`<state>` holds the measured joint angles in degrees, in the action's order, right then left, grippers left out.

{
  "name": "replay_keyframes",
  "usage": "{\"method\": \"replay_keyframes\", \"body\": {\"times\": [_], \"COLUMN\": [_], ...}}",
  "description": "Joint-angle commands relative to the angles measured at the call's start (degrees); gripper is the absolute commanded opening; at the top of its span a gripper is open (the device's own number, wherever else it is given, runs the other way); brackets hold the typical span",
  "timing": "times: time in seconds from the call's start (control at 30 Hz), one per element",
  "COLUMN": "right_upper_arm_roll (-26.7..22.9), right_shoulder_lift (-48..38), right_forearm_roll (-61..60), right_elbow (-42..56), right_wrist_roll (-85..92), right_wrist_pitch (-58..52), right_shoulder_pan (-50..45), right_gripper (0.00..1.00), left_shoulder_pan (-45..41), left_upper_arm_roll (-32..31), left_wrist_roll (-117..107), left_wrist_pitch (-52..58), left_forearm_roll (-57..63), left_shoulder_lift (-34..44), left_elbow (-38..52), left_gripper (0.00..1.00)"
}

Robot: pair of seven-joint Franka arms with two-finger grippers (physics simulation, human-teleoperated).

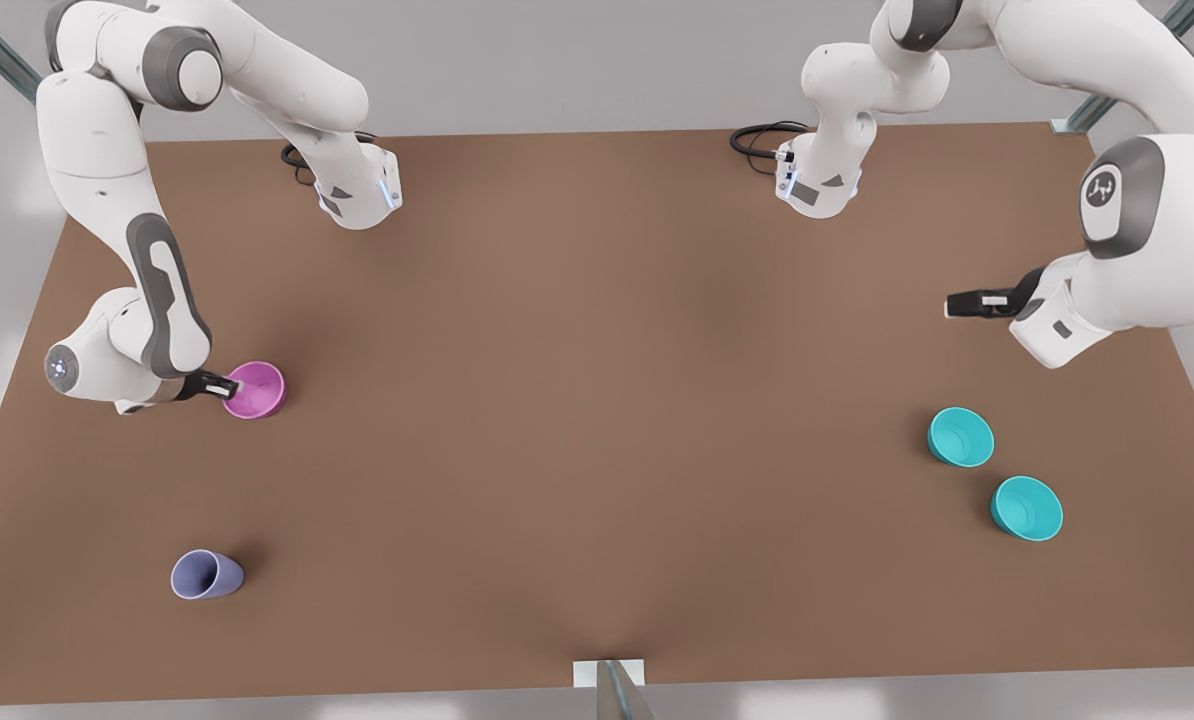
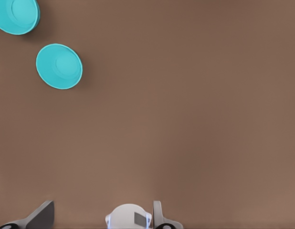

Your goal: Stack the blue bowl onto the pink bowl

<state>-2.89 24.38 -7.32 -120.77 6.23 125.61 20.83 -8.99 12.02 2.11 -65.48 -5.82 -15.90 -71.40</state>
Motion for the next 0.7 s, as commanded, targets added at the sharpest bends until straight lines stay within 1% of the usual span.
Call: {"method": "replay_keyframes", "body": {"times": [0.0, 0.03, 0.07, 0.1, 0.17, 0.2, 0.23, 0.27, 0.33, 0.43, 0.47, 0.5, 0.53, 0.57, 0.6, 0.63, 0.67], "right_upper_arm_roll": [0.25, 1.13, 3.24, 5.87, 13.78, 18.53, 20.73, 20.73, 20.73, 20.29, 20.12, 20.03, 18.01, 16.78, 16.25, 15.90, 15.90], "right_shoulder_lift": [-1.00, -1.79, -3.19, -5.74, -8.65, -8.56, -6.81, -4.09, 4.61, 21.05, 24.83, 27.73, 29.58, 30.55, 31.52, 32.39, 32.66], "right_forearm_roll": [1.16, 1.16, 0.38, -3.32, -9.99, -14.03, -17.55, -18.26, -18.35, -18.08, -17.91, -17.82, -17.82, -17.82, -17.73, -17.73, -17.47], "right_elbow": [0.09, 0.97, 2.03, 2.11, 2.20, 2.90, 4.75, 8.17, 20.82, 42.18, 46.14, 49.22, 50.81, 51.16, 51.60, 51.68, 51.60], "right_wrist_roll": [7.30, 8.71, 8.71, 8.80, 5.38, 1.95, -3.23, -9.55, -22.48, -33.65, -35.14, -36.90, -38.40, -38.57, -38.57, -38.57, -38.57], "right_wrist_pitch": [-3.26, -5.63, -9.50, -12.23, -13.99, -13.29, -10.30, -7.75, -5.20, -3.80, -2.04, -0.81, 0.51, 1.22, 1.48, 1.66, 1.66], "right_shoulder_pan": [0.18, 0.00, -0.09, -0.62, -0.70, -0.79, -5.61, -11.15, -22.14, -32.78, -35.24, -37.53, -40.51, -42.01, -42.80, -43.07, -43.15], "right_gripper": [0.21, 0.21, 0.21, 0.21, 0.21, 0.21, 0.21, 0.21, 0.21, 0.21, 0.21, 0.21, 0.21, 0.21, 0.21, 0.21, 0.21], "left_shoulder_pan": [0.02, 0.02, -0.06, -0.06, -1.11, -1.65, -1.65, -1.91, -3.14, -2.96, -2.00, -1.73, -1.47, 2.83, 4.68, 8.19, 12.41], "left_upper_arm_roll": [0.02, 0.02, 0.02, -0.07, -0.16, -0.16, -0.16, -0.16, -0.24, 0.20, 0.28, 0.37, 0.63, 0.37, 0.46, 0.37, 0.20], "left_wrist_roll": [0.53, 0.44, -0.26, -0.26, -0.44, -0.78, -2.19, -5.26, -6.15, -7.46, -6.94, -6.76, -6.24, 0.95, 6.24, 8.60, 17.39], "left_wrist_pitch": [0.88, 1.14, 1.23, 1.23, 1.32, 1.32, 1.32, 1.05, 0.70, -0.09, -0.26, -1.32, -6.14, -18.00, -25.30, -29.00, -32.51], "left_forearm_roll": [0.19, 0.19, 0.19, 0.19, 0.02, 0.10, 0.10, -0.77, -0.42, -1.04, -2.00, -2.00, -1.92, -3.67, -4.20, -4.38, -7.01], "left_shoulder_lift": [-0.10, -0.10, -0.01, 0.08, 0.43, 0.43, 0.43, 0.25, -0.36, -1.68, -2.03, -3.52, -4.76, -0.98, -2.03, -5.89, -8.62], "left_elbow": [0.03, 0.03, 0.03, 0.03, 0.47, 0.56, 0.56, 0.65, 0.91, 2.41, 2.23, 2.05, 0.13, -11.02, -16.40, -16.67, -16.67], "left_gripper": [1.00, 1.00, 1.00, 1.00, 1.00, 1.00, 1.00, 1.00, 1.00, 1.00, 1.00, 1.00, 1.00, 1.00, 1.00, 1.00, 1.00]}}
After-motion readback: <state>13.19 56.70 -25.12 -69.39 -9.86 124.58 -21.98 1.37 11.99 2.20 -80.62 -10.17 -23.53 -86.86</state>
